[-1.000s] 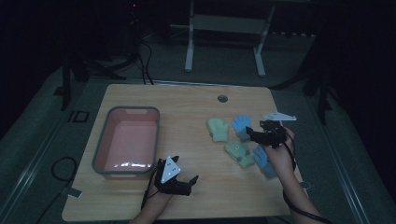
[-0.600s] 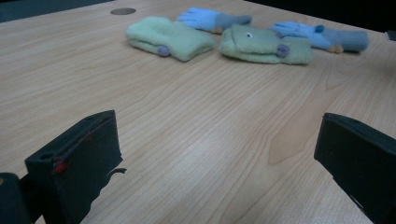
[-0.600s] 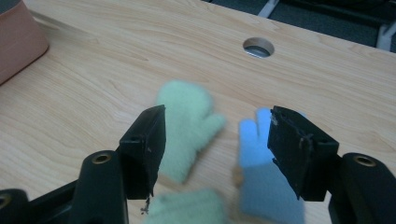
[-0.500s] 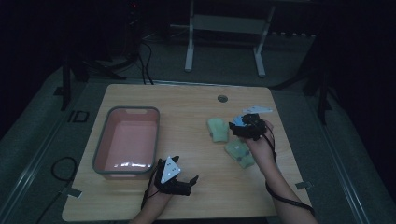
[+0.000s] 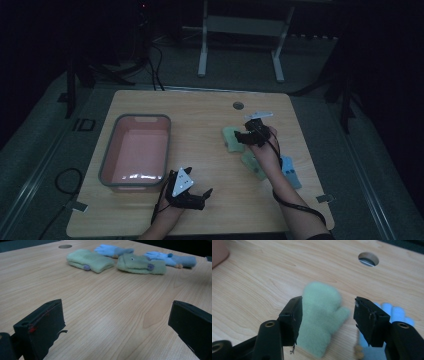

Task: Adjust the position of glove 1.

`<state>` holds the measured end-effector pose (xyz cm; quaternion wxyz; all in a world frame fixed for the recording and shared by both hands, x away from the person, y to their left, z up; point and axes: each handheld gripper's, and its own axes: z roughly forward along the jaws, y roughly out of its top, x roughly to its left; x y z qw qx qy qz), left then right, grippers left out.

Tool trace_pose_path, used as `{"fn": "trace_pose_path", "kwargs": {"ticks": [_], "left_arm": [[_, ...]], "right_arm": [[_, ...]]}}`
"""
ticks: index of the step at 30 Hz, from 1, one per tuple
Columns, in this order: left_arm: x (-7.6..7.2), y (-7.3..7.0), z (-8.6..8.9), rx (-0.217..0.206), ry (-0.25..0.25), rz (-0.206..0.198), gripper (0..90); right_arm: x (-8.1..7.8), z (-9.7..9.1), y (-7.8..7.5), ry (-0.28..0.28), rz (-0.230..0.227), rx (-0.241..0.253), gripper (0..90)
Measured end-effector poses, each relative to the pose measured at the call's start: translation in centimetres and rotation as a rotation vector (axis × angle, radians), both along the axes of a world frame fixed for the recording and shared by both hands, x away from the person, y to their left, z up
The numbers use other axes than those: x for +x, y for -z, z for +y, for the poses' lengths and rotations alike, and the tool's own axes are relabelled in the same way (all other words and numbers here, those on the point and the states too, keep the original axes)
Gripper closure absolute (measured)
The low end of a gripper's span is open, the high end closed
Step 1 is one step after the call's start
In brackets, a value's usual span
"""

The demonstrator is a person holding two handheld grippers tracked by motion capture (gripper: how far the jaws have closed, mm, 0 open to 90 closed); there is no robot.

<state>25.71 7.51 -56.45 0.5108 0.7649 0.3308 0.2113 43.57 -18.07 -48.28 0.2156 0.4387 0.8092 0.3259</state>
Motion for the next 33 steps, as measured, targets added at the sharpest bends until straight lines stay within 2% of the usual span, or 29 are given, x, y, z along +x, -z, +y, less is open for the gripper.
{"fn": "trace_pose_path", "kwargs": {"ticks": [9, 16, 20, 24, 27, 30, 33], "left_arm": [[0.0, 0.0, 0.0, -0.001, 0.003, 0.000, 0.8], [0.0, 0.0, 0.0, -0.001, 0.002, 0.000, 0.8], [0.0, 0.0, 0.0, -0.003, 0.002, 0.002, 0.8], [0.0, 0.0, 0.0, -0.001, 0.001, 0.001, 0.8], [0.0, 0.0, 0.0, -0.003, 0.001, 0.002, 0.8], [0.0, 0.0, 0.0, -0.002, 0.000, 0.003, 0.8], [0.0, 0.0, 0.0, -0.002, 0.000, 0.002, 0.8]], "right_arm": [[1.6, 1.0, 3.0, -0.021, 0.071, -0.024, 46.9], [2.5, 1.9, 4.2, -0.012, 0.064, -0.059, 50.6], [3.2, 2.1, 5.4, -0.008, 0.098, -0.087, 51.4], [3.3, 2.1, 5.6, 0.003, 0.114, -0.061, 54.8], [3.2, 2.3, 5.7, -0.003, 0.114, -0.061, 63.3], [3.1, 2.6, 5.6, -0.006, 0.115, -0.070, 75.5], [3.0, 3.0, 5.6, -0.002, 0.106, -0.082, 81.1]]}}
